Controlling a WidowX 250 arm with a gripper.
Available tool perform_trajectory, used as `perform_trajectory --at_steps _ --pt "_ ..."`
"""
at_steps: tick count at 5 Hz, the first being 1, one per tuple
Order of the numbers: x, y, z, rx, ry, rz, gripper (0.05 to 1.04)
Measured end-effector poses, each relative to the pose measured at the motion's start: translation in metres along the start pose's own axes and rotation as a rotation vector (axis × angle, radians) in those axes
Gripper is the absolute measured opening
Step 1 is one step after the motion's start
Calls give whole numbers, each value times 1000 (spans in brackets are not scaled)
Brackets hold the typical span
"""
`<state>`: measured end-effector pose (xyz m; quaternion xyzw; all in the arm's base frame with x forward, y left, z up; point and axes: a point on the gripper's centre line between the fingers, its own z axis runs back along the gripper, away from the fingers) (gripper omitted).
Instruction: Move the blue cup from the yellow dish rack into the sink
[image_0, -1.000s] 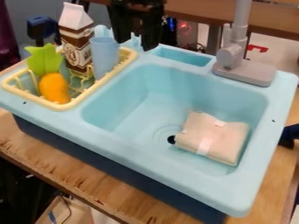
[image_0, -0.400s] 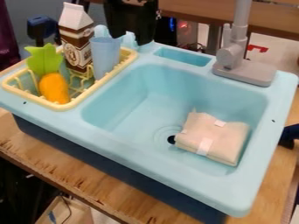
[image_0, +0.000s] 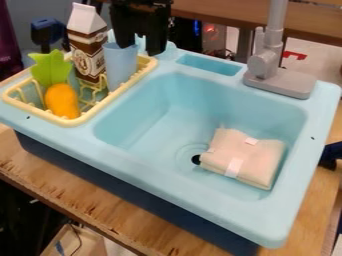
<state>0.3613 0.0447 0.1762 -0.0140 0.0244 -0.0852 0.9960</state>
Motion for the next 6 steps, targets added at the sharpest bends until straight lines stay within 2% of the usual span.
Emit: perform_trajectory --at_steps 1,2,4,5,6 --pt "2 1 -8 -5 19 -4 1001" --pt "1 0 -16 -16 24 -7 948" --pt "-5 7 -30 -43 35 26 418" --pt "-7 11 -26 -49 25 39 193" --pt "-13 12 -11 -39 -5 45 105"
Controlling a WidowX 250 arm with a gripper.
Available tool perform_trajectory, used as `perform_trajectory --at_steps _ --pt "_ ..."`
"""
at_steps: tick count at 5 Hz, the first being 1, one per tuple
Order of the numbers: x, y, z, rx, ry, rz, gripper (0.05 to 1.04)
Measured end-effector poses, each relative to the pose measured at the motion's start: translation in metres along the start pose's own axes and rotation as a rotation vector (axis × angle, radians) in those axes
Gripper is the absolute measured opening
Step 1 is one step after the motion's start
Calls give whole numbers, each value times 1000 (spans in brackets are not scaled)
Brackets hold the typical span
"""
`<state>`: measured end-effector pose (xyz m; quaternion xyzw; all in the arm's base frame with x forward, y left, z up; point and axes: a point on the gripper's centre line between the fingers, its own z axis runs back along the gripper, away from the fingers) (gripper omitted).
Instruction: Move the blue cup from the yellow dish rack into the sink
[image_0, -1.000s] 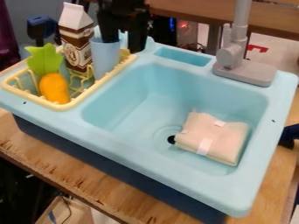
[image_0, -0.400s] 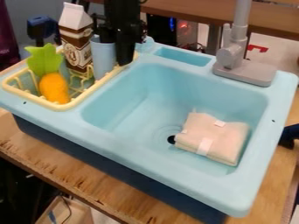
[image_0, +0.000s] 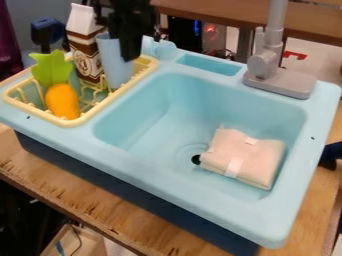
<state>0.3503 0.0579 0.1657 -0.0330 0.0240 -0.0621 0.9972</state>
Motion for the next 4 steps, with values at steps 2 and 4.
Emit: perform_trajectory --at_steps 2,4 --pt "-8 -38 40 63 -110 -63 94" --pt "-2 -105 37 85 -123 -231 94"
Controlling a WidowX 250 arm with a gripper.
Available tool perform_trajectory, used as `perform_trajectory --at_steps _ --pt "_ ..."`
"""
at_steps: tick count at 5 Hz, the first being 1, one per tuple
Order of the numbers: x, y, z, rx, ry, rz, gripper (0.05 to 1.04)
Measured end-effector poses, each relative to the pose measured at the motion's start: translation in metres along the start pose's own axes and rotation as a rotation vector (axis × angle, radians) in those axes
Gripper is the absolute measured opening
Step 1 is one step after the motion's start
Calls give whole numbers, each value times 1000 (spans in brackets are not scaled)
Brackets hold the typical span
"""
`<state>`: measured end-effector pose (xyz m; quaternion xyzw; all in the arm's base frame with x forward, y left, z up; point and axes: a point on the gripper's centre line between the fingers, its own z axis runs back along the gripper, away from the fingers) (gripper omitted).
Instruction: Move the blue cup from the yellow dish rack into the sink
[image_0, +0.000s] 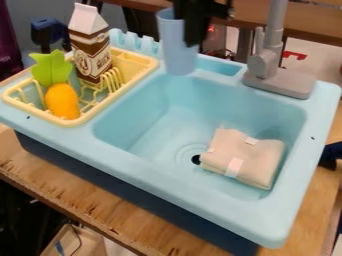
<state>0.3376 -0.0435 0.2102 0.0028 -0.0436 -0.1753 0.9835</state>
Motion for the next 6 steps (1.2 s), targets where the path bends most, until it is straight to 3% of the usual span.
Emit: perform_trajectory --at_steps 1,3,4,5,6 --pt "5 -12 -15 -6 22 -37 94" --pt "-10 -9 -47 7 90 -8 94" --pt "-10 -8 -61 10 69 -33 94" --pt "-10 0 -80 3 17 -49 94" --pt "-3 3 -84 19 -35 -71 94"
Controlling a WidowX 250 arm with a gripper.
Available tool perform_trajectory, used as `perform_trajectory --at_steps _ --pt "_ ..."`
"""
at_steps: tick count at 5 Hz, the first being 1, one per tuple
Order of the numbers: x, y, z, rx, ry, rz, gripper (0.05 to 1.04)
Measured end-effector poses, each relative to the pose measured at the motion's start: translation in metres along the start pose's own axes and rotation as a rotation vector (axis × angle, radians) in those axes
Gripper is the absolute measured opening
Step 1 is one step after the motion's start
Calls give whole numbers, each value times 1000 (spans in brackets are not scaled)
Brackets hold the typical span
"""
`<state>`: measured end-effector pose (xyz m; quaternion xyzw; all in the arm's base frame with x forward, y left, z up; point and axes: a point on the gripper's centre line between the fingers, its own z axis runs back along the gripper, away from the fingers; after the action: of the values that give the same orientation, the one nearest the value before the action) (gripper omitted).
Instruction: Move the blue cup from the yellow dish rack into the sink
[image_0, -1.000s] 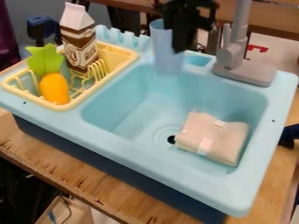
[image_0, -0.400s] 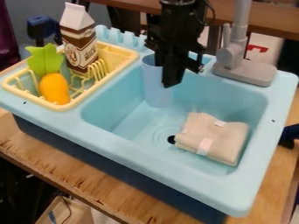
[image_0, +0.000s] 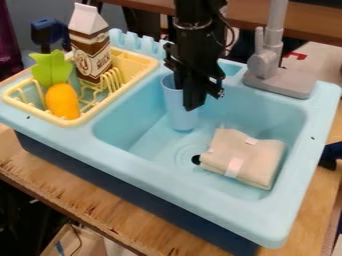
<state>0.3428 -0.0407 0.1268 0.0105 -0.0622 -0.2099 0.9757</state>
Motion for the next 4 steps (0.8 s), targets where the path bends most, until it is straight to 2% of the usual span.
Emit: perform_trajectory --at_steps 1,2,3,4 --pt "-1 7 -4 8 -16 -2 128" --pt "-3 13 -5 -9 -26 21 329" --pt "-6 12 -5 -19 -7 20 619" --pt "-8 11 6 -15 -18 37 912"
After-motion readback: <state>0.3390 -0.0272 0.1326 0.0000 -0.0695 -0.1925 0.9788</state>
